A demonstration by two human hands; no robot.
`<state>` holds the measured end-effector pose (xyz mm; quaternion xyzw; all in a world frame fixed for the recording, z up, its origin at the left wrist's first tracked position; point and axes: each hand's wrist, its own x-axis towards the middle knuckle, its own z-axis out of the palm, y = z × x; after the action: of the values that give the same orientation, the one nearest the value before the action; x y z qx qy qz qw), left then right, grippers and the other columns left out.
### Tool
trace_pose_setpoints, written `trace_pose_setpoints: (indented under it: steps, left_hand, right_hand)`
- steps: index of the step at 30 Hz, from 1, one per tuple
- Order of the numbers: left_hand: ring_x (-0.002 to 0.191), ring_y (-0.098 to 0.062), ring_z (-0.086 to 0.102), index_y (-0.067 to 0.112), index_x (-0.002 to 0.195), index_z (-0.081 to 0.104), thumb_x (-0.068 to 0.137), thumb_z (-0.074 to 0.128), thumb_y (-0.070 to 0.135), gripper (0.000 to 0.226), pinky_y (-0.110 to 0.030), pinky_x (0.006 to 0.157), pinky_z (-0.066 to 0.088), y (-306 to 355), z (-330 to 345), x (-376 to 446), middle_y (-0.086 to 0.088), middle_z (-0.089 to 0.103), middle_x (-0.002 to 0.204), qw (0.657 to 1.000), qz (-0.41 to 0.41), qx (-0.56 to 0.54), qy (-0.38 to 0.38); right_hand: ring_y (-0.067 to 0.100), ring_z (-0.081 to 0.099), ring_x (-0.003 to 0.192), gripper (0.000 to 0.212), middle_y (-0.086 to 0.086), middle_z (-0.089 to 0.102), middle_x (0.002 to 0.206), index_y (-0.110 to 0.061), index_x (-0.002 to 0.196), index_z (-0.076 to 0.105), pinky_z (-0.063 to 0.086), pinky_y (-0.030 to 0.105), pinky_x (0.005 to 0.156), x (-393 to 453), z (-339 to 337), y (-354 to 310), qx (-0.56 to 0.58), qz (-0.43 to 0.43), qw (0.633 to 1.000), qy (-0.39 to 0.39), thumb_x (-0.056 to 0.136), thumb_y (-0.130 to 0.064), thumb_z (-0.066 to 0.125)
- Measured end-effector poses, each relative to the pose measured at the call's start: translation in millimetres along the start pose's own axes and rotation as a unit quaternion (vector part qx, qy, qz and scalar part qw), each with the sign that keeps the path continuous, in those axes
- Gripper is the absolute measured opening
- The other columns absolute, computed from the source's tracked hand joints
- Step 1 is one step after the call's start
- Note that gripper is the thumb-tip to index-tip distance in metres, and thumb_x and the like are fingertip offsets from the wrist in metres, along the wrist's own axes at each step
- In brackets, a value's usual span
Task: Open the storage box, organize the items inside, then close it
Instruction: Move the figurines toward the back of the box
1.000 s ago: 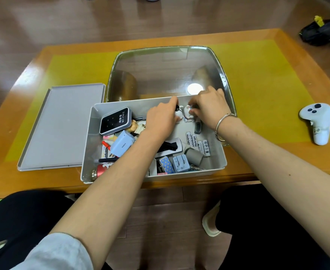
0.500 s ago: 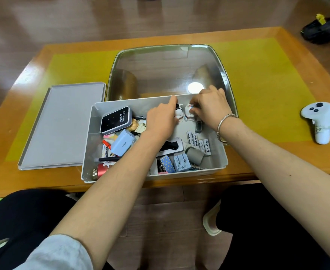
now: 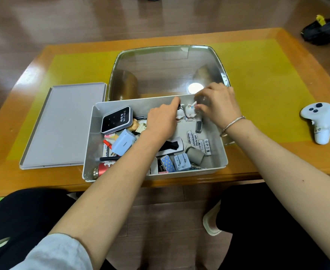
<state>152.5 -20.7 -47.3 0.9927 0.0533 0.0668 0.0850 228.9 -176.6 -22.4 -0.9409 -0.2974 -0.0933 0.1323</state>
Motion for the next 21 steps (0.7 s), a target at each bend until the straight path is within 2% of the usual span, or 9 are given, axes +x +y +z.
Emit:
trace_pose_setpoints:
  steps: [4, 7, 10, 12, 14, 17, 21]
  left_hand:
    - [0.072, -0.038, 0.049, 0.010, 0.123, 0.036, 0.085, 0.047, 0.001, 0.041, -0.039, 0.059, 0.034, 2, -11, -7, -0.012, 0.052, 0.081, 0.999, -0.021, -0.034, 0.004]
    - [0.081, -0.037, 0.050, 0.007, 0.121, 0.040, 0.087, 0.047, 0.002, 0.035, -0.039, 0.062, 0.033, 7, -18, -16, -0.016, 0.056, 0.100, 0.997, -0.031, -0.071, 0.006]
    - [0.108, -0.034, 0.052, 0.009, 0.124, 0.047, 0.093, 0.043, 0.013, 0.031, -0.042, 0.081, 0.042, 19, -17, -25, -0.014, 0.053, 0.121, 0.994, 0.048, -0.060, -0.074]
    - [0.119, -0.032, 0.047, 0.011, 0.129, 0.049, 0.096, 0.039, 0.019, 0.035, -0.045, 0.095, 0.040, 27, -10, -26, -0.012, 0.050, 0.129, 0.983, 0.093, -0.029, -0.158]
    - [0.126, -0.030, 0.042, 0.016, 0.137, 0.045, 0.097, 0.034, 0.022, 0.041, -0.047, 0.098, 0.034, 32, -2, -24, -0.010, 0.048, 0.135, 0.970, 0.100, -0.002, -0.221]
    - [0.129, -0.030, 0.038, 0.023, 0.147, 0.033, 0.098, 0.031, 0.022, 0.049, -0.049, 0.098, 0.029, 36, 8, -21, -0.007, 0.042, 0.144, 0.960, 0.103, 0.027, -0.258]
    - [0.133, -0.030, 0.032, 0.020, 0.152, 0.021, 0.099, 0.030, 0.025, 0.054, -0.049, 0.101, 0.025, 43, 14, -18, -0.004, 0.032, 0.153, 0.961, 0.107, 0.036, -0.251]
  right_hand:
    - [0.027, 0.053, 0.111, 0.040, 0.007, 0.057, 0.118, -0.016, 0.121, 0.057, 0.039, 0.041, 0.092, -13, 3, 9, 0.060, 0.041, 0.997, 0.009, 0.083, -0.024, 0.068]
    - [0.028, 0.059, 0.104, 0.041, 0.008, 0.059, 0.121, -0.012, 0.126, 0.053, 0.046, 0.042, 0.094, -17, 7, 10, 0.110, 0.073, 0.991, -0.011, 0.087, -0.019, 0.063]
    - [0.030, 0.060, 0.103, 0.038, 0.011, 0.061, 0.120, -0.010, 0.125, 0.055, 0.048, 0.044, 0.091, -18, 8, 8, 0.110, 0.075, 0.991, -0.006, 0.088, -0.016, 0.060]
    - [0.032, 0.058, 0.108, 0.037, 0.013, 0.061, 0.120, -0.009, 0.125, 0.055, 0.047, 0.045, 0.092, -19, 8, 6, 0.104, 0.075, 0.992, -0.001, 0.088, -0.014, 0.058]
    - [0.033, 0.057, 0.110, 0.038, 0.013, 0.061, 0.121, -0.009, 0.127, 0.055, 0.047, 0.045, 0.092, -20, 8, 4, 0.104, 0.079, 0.991, 0.001, 0.089, -0.014, 0.057]
    - [0.033, 0.057, 0.111, 0.039, 0.013, 0.060, 0.123, -0.010, 0.128, 0.053, 0.047, 0.045, 0.093, -21, 7, 3, 0.102, 0.083, 0.991, -0.002, 0.090, -0.014, 0.055]
    - [0.035, 0.057, 0.110, 0.038, 0.014, 0.059, 0.123, -0.011, 0.129, 0.052, 0.046, 0.046, 0.092, -21, 7, 2, 0.084, 0.084, 0.993, -0.008, 0.091, -0.014, 0.053]
